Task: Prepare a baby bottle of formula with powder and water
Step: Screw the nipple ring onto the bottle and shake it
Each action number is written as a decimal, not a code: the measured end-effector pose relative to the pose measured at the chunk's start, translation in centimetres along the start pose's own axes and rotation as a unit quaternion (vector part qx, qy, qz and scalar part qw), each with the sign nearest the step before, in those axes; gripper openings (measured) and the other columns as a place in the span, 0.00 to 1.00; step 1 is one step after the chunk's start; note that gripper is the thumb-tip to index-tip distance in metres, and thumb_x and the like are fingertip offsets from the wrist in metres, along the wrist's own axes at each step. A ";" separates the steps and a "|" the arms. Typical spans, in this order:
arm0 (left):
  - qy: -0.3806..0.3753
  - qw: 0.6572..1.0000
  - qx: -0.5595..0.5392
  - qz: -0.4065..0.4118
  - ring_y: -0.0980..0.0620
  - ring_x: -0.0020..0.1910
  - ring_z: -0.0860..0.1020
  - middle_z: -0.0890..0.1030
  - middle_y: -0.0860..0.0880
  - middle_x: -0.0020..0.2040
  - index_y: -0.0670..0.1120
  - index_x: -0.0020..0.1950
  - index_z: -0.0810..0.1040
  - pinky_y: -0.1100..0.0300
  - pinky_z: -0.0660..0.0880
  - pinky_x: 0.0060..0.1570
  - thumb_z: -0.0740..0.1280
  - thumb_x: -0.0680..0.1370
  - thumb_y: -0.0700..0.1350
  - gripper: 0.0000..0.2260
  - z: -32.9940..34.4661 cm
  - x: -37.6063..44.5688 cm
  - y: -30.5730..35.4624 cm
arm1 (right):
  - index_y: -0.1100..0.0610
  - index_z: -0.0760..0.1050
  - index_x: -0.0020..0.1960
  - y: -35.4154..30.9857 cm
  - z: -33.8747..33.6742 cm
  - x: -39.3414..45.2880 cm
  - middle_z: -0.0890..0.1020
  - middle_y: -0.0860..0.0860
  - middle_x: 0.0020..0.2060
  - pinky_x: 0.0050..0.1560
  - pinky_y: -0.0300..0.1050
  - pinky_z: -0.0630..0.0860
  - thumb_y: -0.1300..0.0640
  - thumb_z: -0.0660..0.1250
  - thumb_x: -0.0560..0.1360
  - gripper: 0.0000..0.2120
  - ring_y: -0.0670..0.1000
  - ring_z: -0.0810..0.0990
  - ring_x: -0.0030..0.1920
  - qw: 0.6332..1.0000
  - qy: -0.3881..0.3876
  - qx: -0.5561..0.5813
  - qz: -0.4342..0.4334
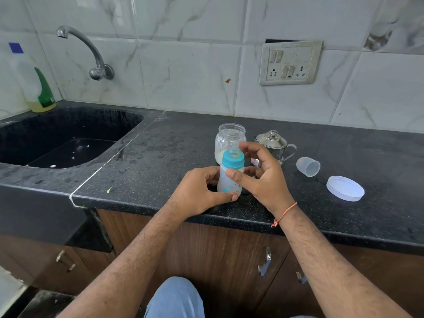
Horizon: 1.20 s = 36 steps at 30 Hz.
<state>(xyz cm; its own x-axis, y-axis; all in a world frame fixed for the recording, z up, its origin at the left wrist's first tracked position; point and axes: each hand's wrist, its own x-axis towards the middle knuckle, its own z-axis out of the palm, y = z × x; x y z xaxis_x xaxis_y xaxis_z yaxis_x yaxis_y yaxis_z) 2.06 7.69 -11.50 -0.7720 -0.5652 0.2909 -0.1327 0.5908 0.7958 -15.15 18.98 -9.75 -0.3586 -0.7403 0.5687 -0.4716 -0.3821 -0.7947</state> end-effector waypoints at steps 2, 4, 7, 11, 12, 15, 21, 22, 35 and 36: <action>0.000 1.000 -0.002 -0.004 0.64 0.59 0.86 0.89 0.61 0.59 0.53 0.70 0.84 0.54 0.81 0.68 0.85 0.72 0.50 0.26 0.0 0.0 0.0 | 0.45 0.76 0.71 -0.2 0.0 0.0 0.81 0.43 0.67 0.59 0.54 0.84 0.53 0.78 0.75 0.26 0.49 0.79 0.69 1.000 -0.010 0.008 0.003; 0.001 1.000 -0.004 -0.009 0.64 0.59 0.86 0.89 0.61 0.58 0.53 0.69 0.85 0.54 0.81 0.68 0.85 0.72 0.50 0.26 0.0 0.0 0.0 | 0.40 0.77 0.70 -0.2 0.2 -0.1 0.81 0.43 0.69 0.61 0.58 0.83 0.52 0.76 0.77 0.23 0.50 0.81 0.68 0.999 -0.016 0.027 0.010; 0.001 1.000 -0.001 -0.011 0.64 0.59 0.86 0.89 0.61 0.58 0.54 0.69 0.85 0.54 0.81 0.68 0.85 0.72 0.50 0.25 0.0 0.0 0.0 | 0.34 0.80 0.64 -0.4 0.5 -0.1 0.84 0.43 0.65 0.60 0.60 0.84 0.50 0.76 0.75 0.20 0.51 0.85 0.61 0.999 -0.002 0.031 0.032; 0.000 1.000 0.006 -0.006 0.66 0.59 0.85 0.88 0.61 0.59 0.54 0.70 0.84 0.56 0.81 0.68 0.85 0.73 0.50 0.26 0.0 0.0 0.2 | 0.40 0.77 0.65 -0.6 0.5 -0.1 0.82 0.45 0.61 0.56 0.53 0.85 0.47 0.79 0.71 0.24 0.49 0.81 0.63 1.000 0.019 -0.013 -0.002; -0.001 1.000 0.008 -0.004 0.66 0.59 0.85 0.88 0.61 0.59 0.54 0.71 0.84 0.56 0.81 0.68 0.85 0.73 0.50 0.27 0.0 0.0 0.2 | 0.41 0.76 0.66 -0.6 0.4 -0.1 0.81 0.47 0.62 0.55 0.52 0.85 0.47 0.80 0.71 0.25 0.50 0.81 0.63 1.000 0.018 -0.018 -0.012; -0.002 1.000 0.008 -0.004 0.64 0.59 0.85 0.88 0.62 0.60 0.54 0.71 0.83 0.55 0.81 0.68 0.85 0.73 0.51 0.27 0.0 0.0 0.2 | 0.41 0.75 0.69 -0.4 0.2 -0.1 0.81 0.43 0.64 0.56 0.49 0.84 0.50 0.80 0.73 0.28 0.49 0.79 0.67 1.000 0.000 -0.011 -0.007; -0.001 1.000 0.009 -0.006 0.65 0.59 0.85 0.88 0.62 0.60 0.54 0.71 0.83 0.55 0.81 0.68 0.85 0.73 0.50 0.27 -0.1 -0.1 0.3 | 0.39 0.75 0.68 -0.3 0.2 0.0 0.79 0.46 0.61 0.55 0.46 0.84 0.54 0.81 0.73 0.28 0.48 0.80 0.63 0.999 0.001 -0.032 -0.015; -0.001 1.000 0.009 -0.005 0.65 0.59 0.85 0.88 0.62 0.60 0.54 0.71 0.83 0.55 0.81 0.68 0.85 0.73 0.51 0.27 -0.1 -0.1 0.3 | 0.40 0.75 0.67 -0.3 0.1 0.0 0.78 0.47 0.60 0.54 0.45 0.84 0.54 0.82 0.73 0.28 0.48 0.80 0.61 0.999 0.004 -0.038 -0.022; 0.000 1.000 0.014 -0.008 0.67 0.59 0.85 0.88 0.62 0.59 0.54 0.71 0.83 0.59 0.81 0.68 0.85 0.73 0.51 0.27 -0.1 -0.1 0.5 | 0.37 0.74 0.68 -0.4 0.1 -0.1 0.79 0.38 0.64 0.56 0.47 0.84 0.51 0.81 0.73 0.28 0.46 0.79 0.65 0.999 -0.005 -0.042 -0.010; -0.001 1.000 0.013 -0.007 0.67 0.59 0.85 0.88 0.62 0.59 0.54 0.71 0.84 0.59 0.81 0.68 0.85 0.73 0.50 0.27 -0.1 -0.1 0.5 | 0.35 0.74 0.69 -0.4 0.2 -0.1 0.80 0.36 0.64 0.57 0.46 0.83 0.51 0.81 0.73 0.28 0.45 0.78 0.67 0.999 -0.009 -0.035 0.000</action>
<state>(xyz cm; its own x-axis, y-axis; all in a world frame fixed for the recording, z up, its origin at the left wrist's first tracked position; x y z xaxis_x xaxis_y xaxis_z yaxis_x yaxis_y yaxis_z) 2.16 8.01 -11.08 -0.7705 -0.5733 0.2788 -0.1597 0.5969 0.7863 -14.80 19.12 -9.57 -0.3446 -0.7497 0.5649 -0.5273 -0.3433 -0.7773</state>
